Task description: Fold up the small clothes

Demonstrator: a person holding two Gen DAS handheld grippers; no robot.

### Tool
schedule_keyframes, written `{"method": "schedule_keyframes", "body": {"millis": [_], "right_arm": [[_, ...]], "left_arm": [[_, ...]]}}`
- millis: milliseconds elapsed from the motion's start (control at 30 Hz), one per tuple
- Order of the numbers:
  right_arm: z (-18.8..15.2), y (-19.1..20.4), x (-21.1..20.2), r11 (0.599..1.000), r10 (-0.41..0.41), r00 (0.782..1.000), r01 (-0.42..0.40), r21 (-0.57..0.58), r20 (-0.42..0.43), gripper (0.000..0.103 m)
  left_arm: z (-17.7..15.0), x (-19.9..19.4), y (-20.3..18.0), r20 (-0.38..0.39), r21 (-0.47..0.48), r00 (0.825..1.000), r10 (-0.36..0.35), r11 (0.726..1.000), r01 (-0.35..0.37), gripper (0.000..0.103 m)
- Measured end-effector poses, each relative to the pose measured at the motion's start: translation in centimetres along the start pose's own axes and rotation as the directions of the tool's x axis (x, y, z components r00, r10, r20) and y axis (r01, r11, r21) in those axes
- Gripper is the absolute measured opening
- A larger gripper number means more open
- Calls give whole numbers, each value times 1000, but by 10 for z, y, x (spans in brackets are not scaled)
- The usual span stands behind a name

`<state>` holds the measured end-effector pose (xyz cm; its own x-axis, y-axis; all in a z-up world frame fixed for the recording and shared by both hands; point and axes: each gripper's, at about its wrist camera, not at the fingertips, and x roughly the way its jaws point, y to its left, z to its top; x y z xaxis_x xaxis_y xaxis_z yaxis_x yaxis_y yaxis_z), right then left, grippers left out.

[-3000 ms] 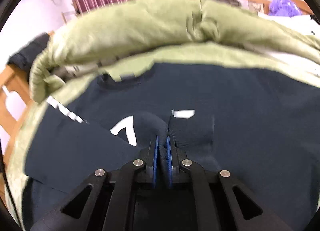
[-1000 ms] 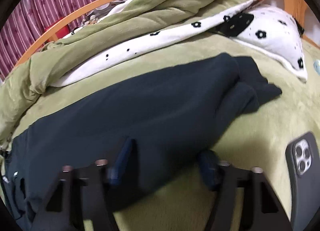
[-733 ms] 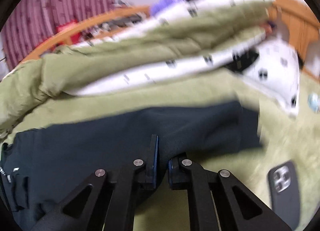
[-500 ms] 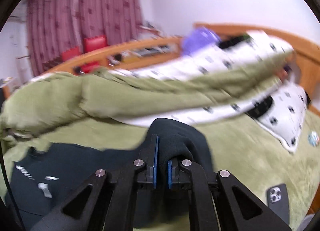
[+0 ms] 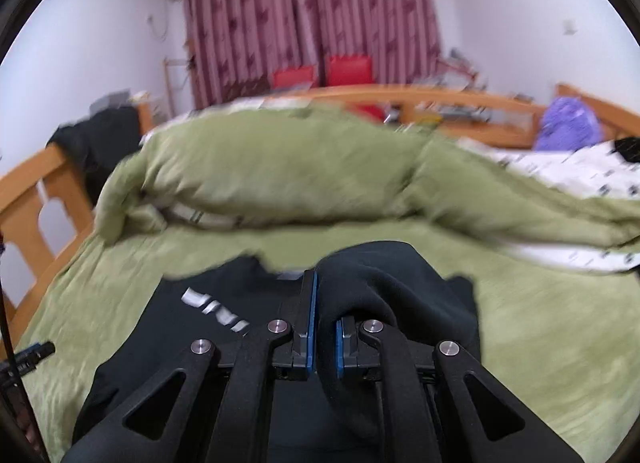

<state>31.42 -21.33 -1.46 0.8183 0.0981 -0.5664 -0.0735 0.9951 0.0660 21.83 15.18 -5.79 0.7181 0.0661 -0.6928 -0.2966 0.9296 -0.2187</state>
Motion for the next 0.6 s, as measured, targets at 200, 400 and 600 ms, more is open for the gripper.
{"method": "schedule_keyframes", "body": {"millis": [200,400,600], "right_arm": [[-63,53,62,997,-1,991,-10,-80,-131,12],[-93,61,83,996,34,961,-56,-70,-276,50],[-88,25,27,993,54,961,-80,-85,-270,51]], "left_arm": [[0,-6,9,28,2,1000,11,1000,-11,69],[-2,-7,7,11,5,1000,-14,1000,14,69],[-4,-10,-8,8,50,999,-42,998,42,69]]}}
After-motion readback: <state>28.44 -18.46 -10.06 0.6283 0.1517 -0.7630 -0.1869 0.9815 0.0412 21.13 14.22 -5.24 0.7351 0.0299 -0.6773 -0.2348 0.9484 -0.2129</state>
